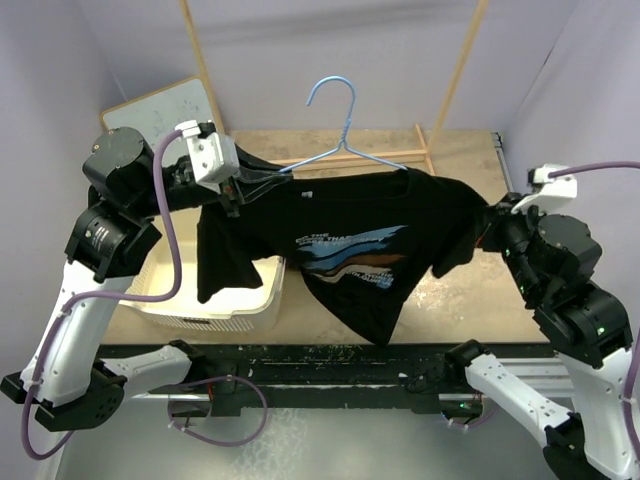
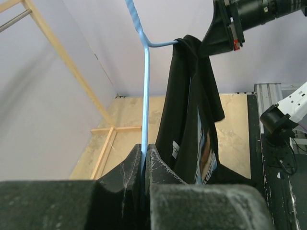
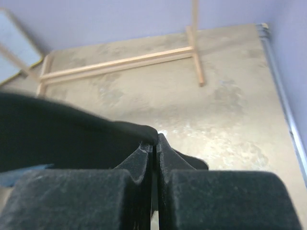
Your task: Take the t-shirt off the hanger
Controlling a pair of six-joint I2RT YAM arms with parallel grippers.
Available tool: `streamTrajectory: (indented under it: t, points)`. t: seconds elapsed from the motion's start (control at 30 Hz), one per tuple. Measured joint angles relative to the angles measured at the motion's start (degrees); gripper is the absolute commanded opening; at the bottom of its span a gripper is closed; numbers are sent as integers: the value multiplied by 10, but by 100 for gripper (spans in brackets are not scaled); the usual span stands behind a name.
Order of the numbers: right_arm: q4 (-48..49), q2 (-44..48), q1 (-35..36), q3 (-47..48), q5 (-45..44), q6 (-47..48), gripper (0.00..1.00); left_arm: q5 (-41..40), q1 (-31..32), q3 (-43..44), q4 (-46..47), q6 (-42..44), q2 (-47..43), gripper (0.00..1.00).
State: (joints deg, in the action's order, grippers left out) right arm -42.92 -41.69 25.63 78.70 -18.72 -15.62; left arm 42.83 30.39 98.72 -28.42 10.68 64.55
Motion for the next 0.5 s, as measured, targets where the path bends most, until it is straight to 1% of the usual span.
streamTrajectory:
  t: [0.13, 0.23, 0.37, 0.5]
  points:
    - [-39, -31, 2, 47, -138, -65, 0, -7, 0, -14, 0, 1, -12, 0]
    - [-61, -49, 3, 61, -216, -103, 0, -11, 0, -22, -2, 1, -27, 0]
    - [-82, -71, 6, 66, -280, -137, 0, -11, 0, -36, -12, 3, -57, 0]
    - [-82, -90, 8, 70, -305, -154, 0, -12, 0, -40, -39, 9, -90, 0]
